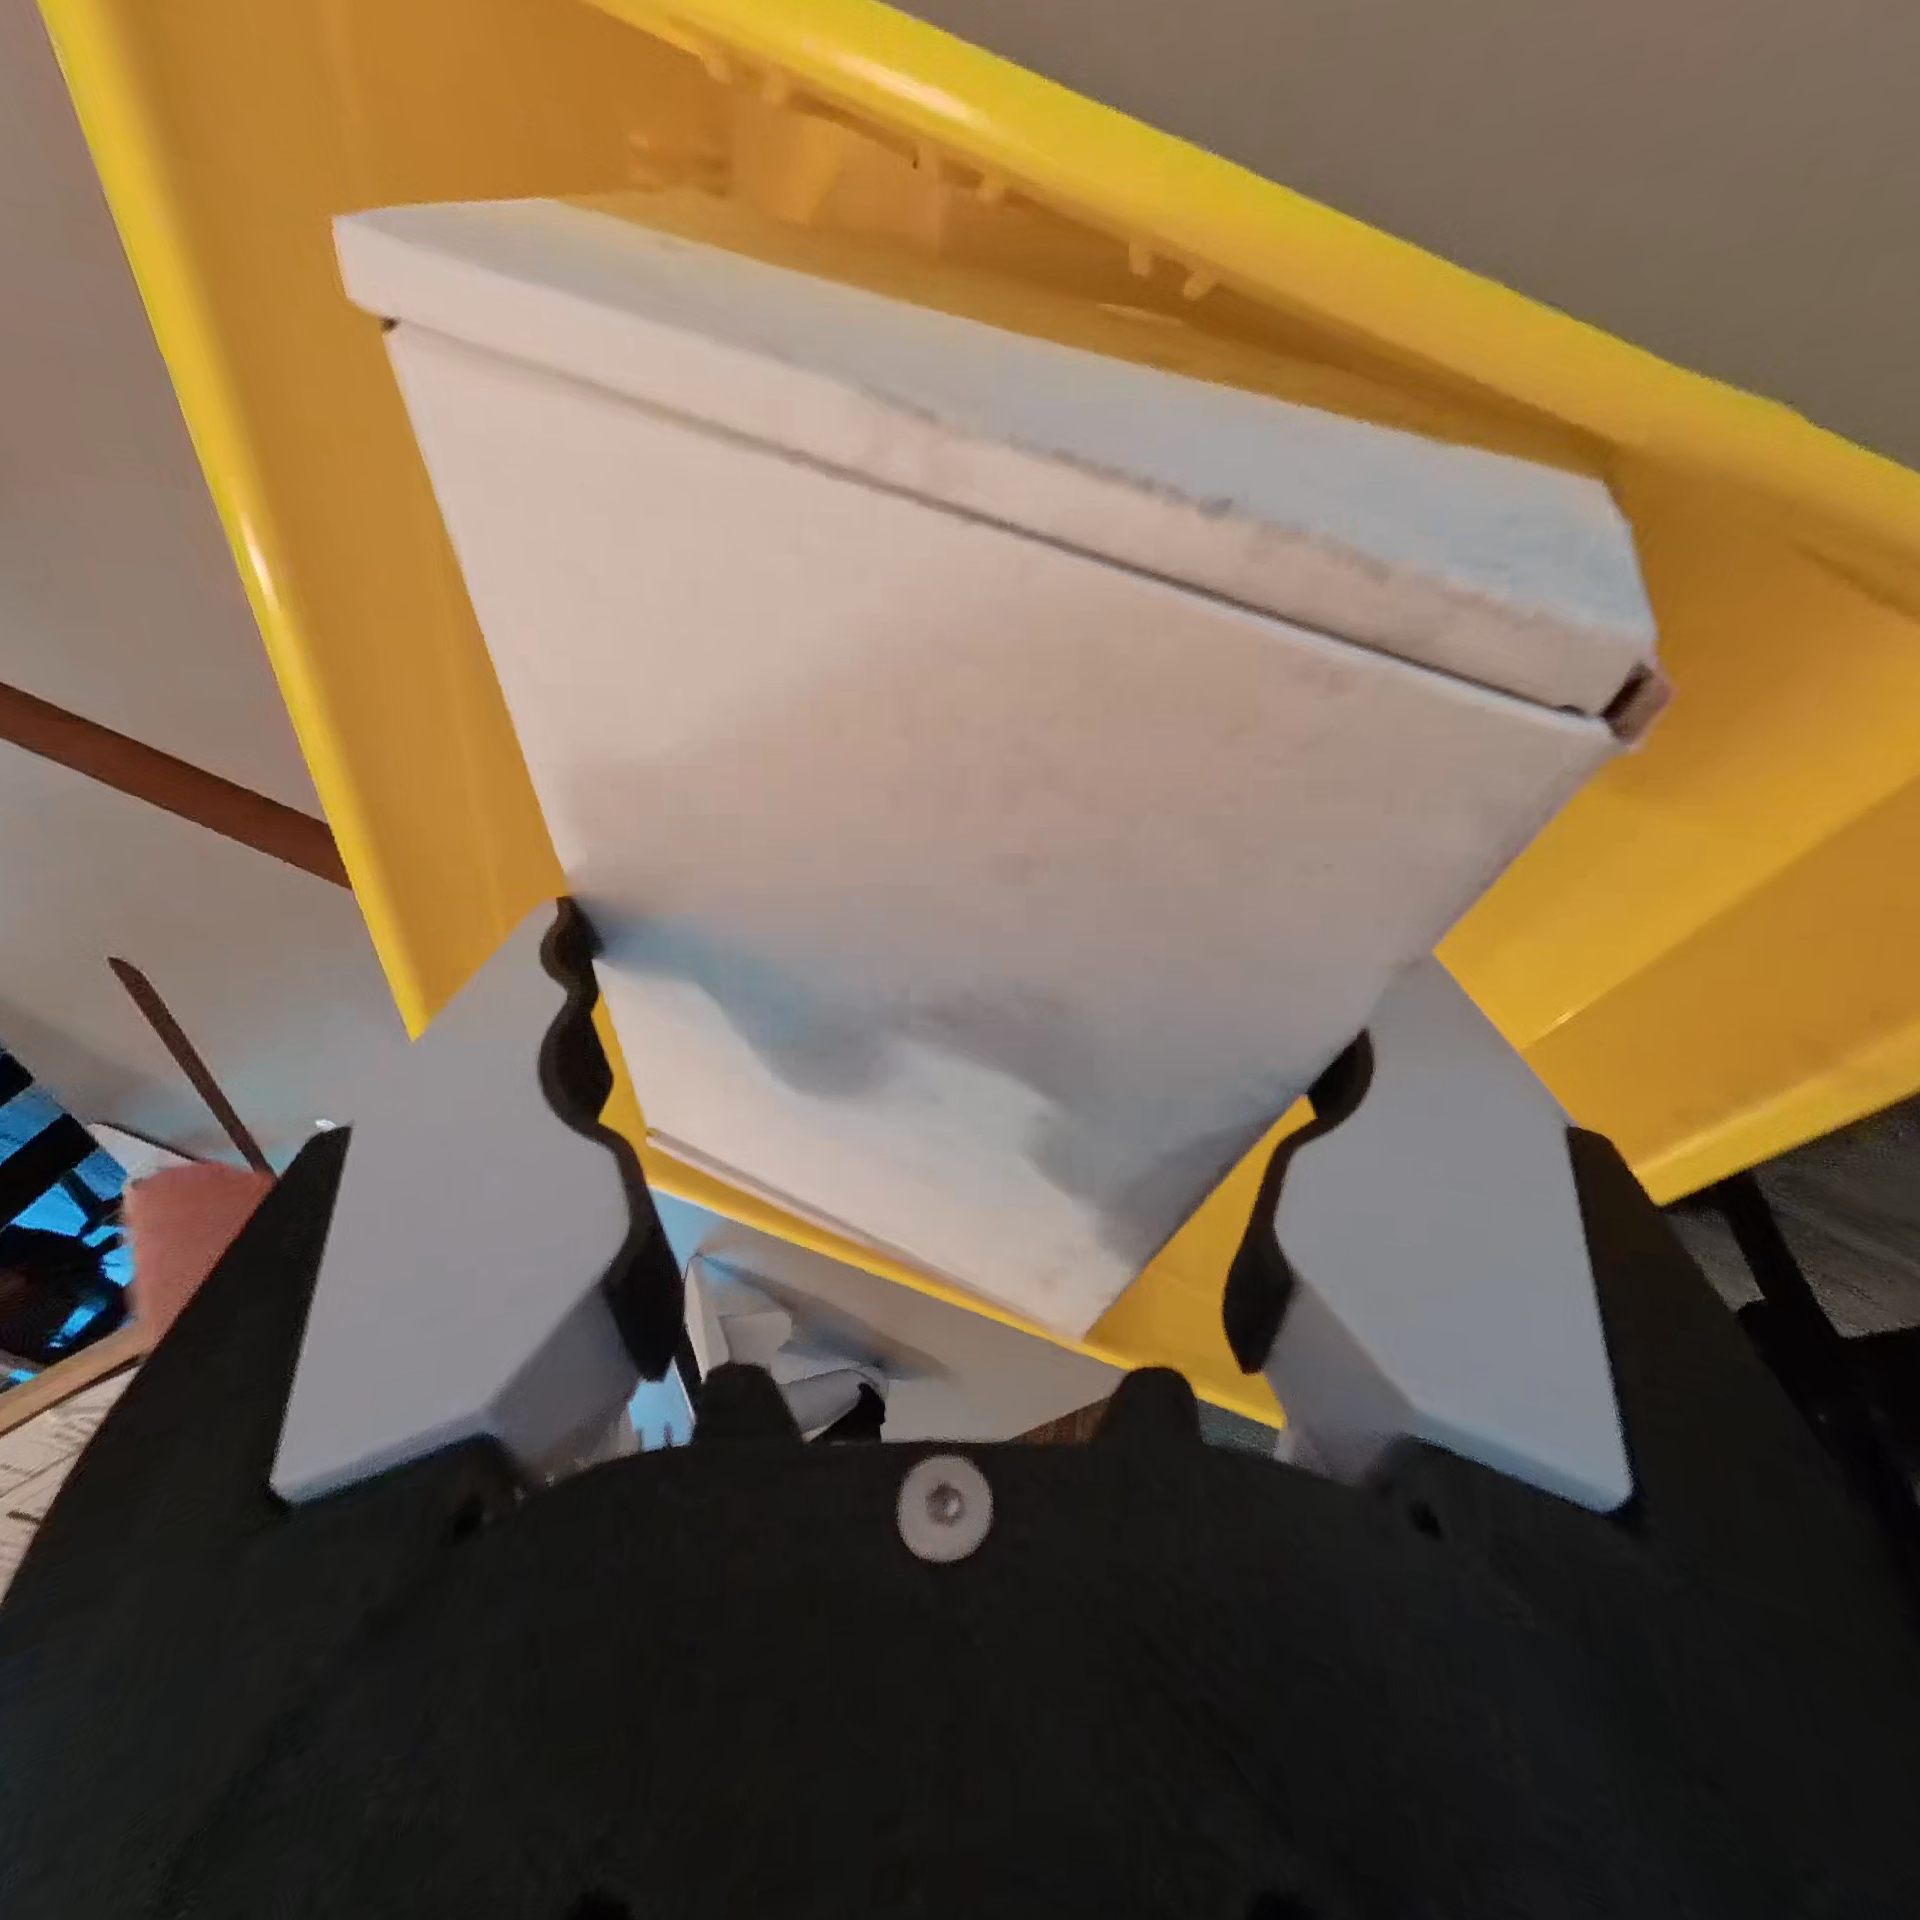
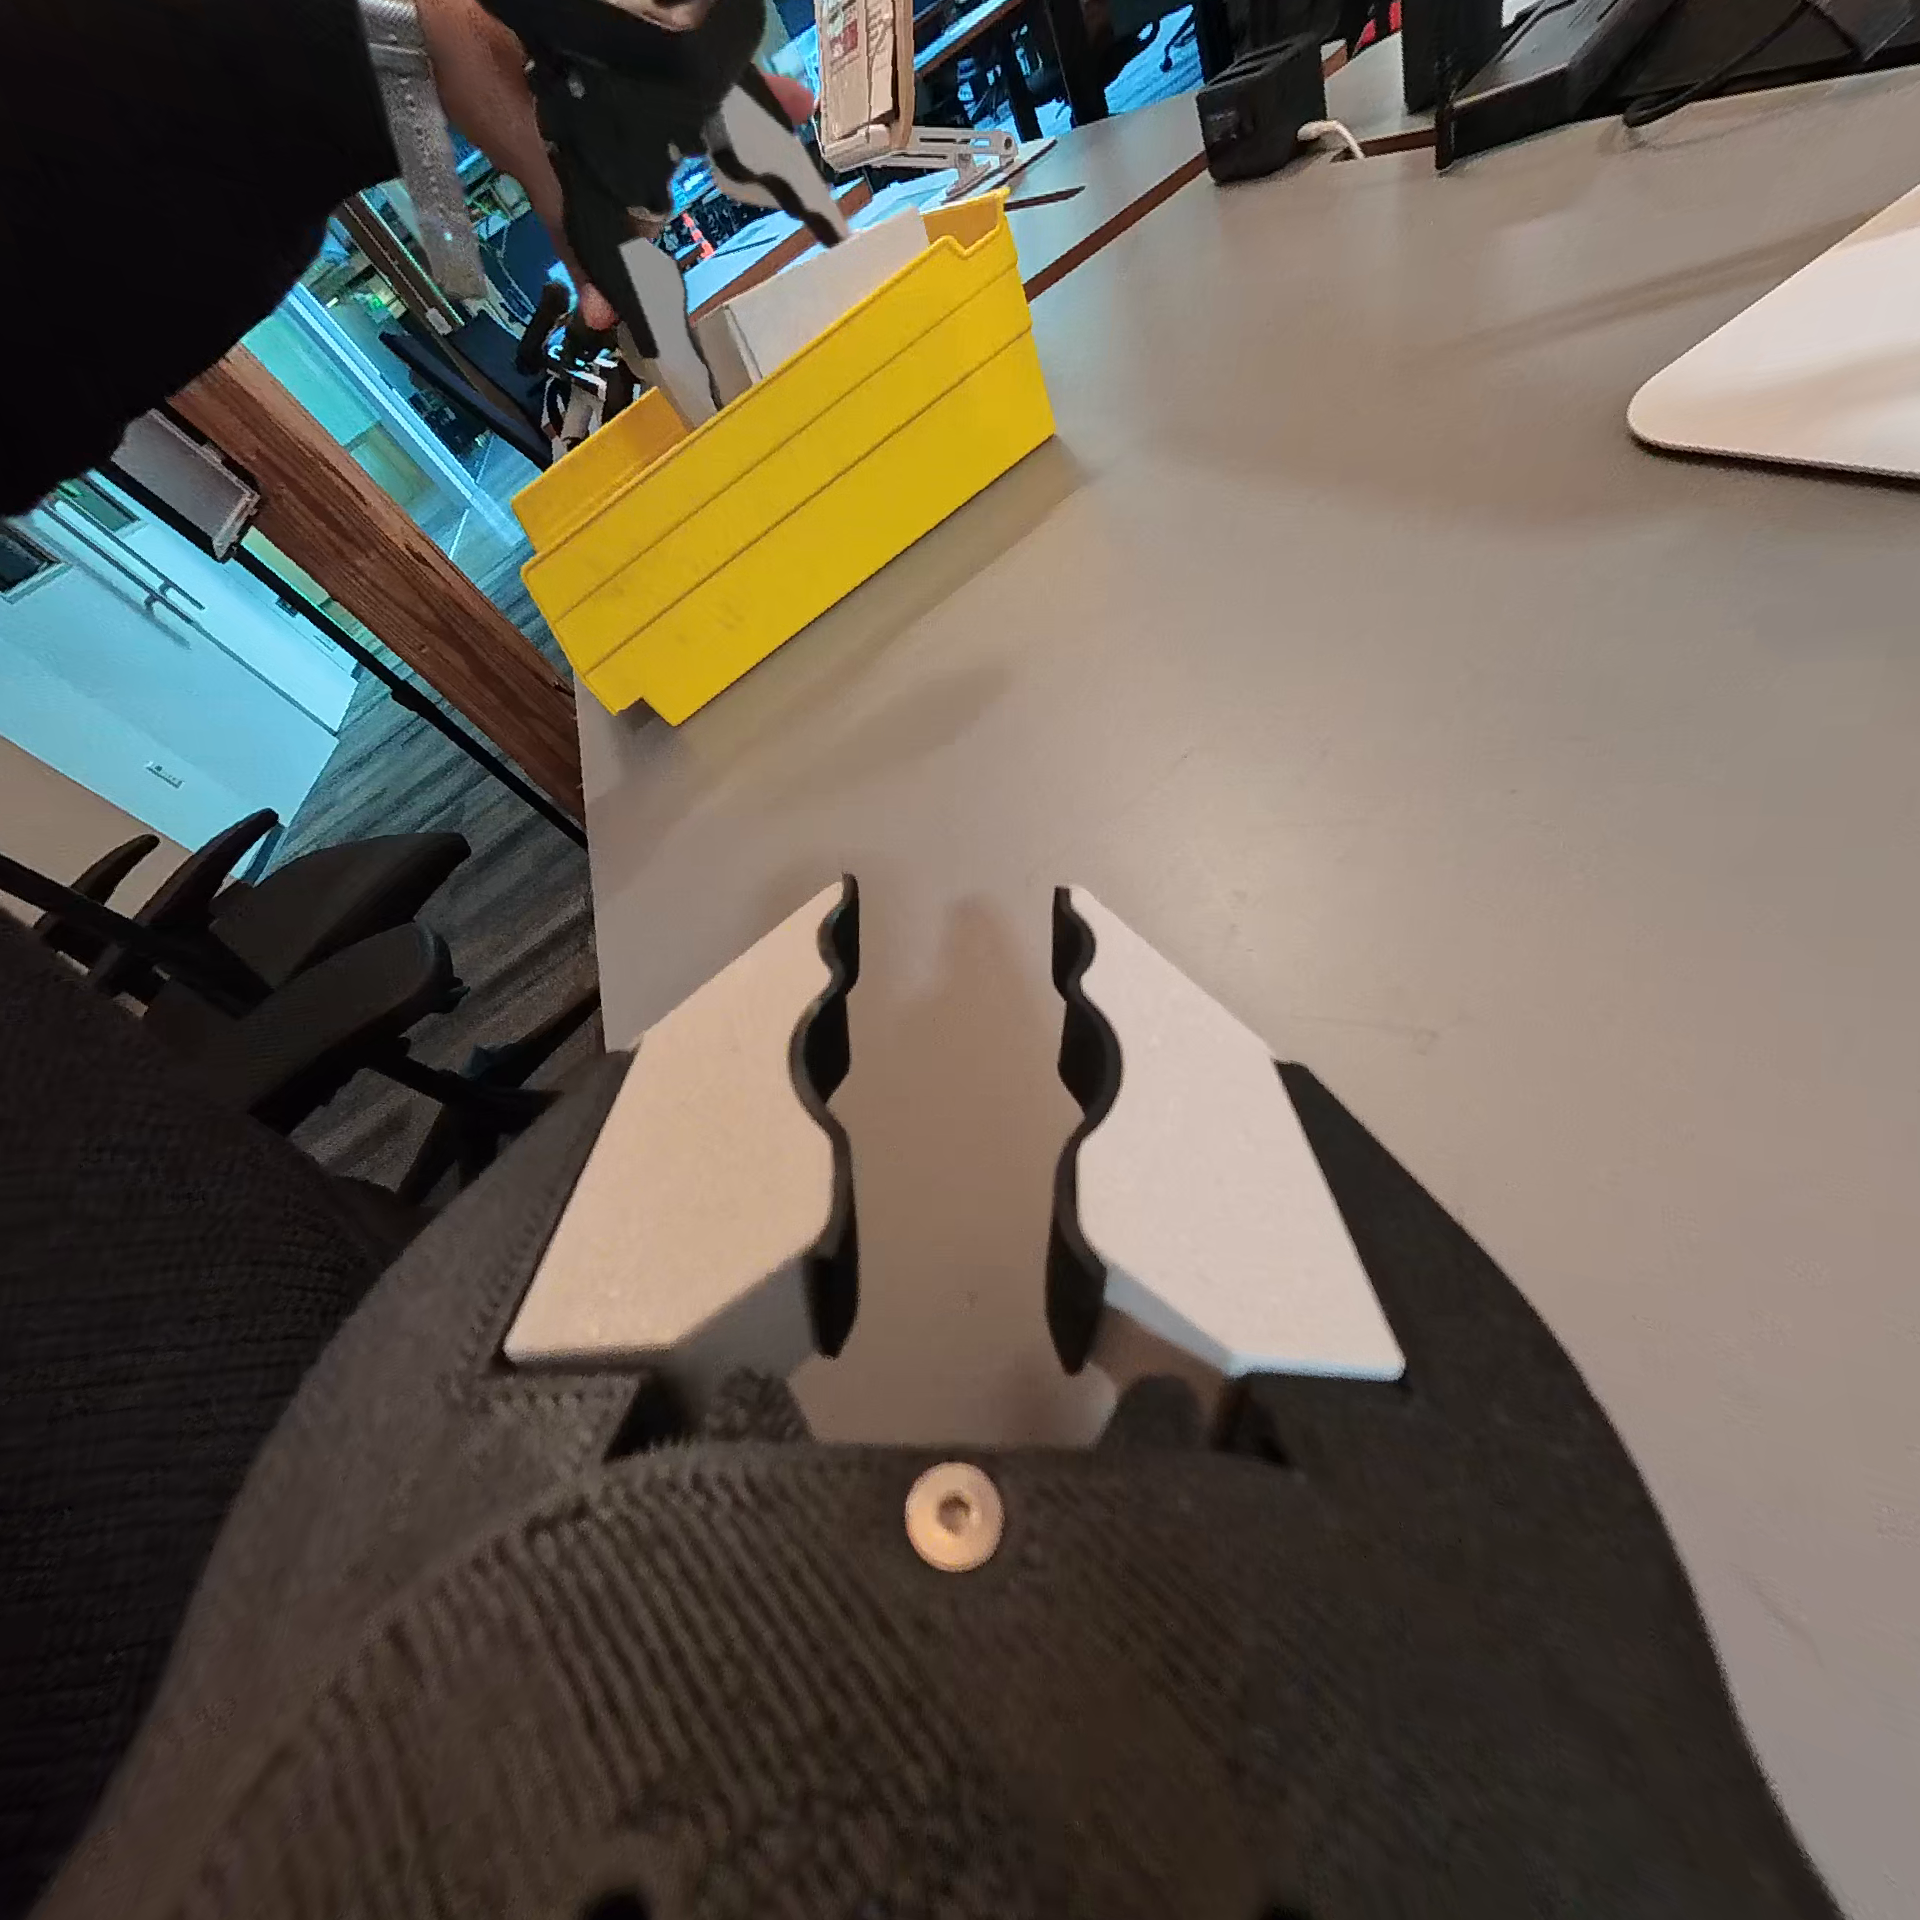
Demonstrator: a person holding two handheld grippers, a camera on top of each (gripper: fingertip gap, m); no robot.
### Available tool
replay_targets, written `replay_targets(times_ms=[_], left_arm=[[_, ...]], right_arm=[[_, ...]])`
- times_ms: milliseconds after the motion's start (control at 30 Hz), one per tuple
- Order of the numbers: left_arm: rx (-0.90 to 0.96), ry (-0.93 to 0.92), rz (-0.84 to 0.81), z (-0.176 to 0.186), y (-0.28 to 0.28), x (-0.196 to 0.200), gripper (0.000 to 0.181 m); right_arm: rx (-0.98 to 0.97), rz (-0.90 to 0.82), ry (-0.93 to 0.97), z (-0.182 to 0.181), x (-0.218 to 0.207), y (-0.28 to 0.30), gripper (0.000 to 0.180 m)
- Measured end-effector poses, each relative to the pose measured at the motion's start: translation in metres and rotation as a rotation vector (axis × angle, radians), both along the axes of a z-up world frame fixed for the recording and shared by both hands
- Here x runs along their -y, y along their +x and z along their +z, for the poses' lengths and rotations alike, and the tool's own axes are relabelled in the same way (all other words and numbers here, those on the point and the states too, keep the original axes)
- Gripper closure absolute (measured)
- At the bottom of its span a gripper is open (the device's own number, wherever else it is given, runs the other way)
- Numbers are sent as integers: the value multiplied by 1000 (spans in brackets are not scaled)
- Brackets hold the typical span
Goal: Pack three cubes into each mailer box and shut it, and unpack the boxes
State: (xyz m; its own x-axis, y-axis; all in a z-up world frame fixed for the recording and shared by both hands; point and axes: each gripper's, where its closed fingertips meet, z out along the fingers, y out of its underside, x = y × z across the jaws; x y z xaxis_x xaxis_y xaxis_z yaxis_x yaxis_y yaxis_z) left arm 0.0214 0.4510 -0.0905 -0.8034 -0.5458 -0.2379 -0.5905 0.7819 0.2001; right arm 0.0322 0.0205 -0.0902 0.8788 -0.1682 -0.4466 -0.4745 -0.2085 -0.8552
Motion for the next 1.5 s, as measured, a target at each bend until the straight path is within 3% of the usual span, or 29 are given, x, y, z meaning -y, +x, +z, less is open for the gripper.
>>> replay_targets(times_ms=[233,333,400,967,1233,1367,1500], left_arm=[[-60,15,-32,-3,1,-3,40],[-121,51,-3,-11,-7,-13,27],[-85,102,10,-16,-1,-26,30],[-103,14,38,-12,-1,-23,33],[48,10,62,29,1,-24,32],[138,1,15,73,8,8,33],[160,-31,-150,96,17,91,33]], right_arm=[[-13,3,-9,-4,-2,1,143],[-34,8,4,-4,-2,0,143],[-47,11,13,-3,-2,-1,143],[-94,0,37,-2,-1,3,143],[-101,-11,42,-2,0,5,143],[-113,-24,56,0,2,8,143],[-61,-30,41,5,5,9,143]])
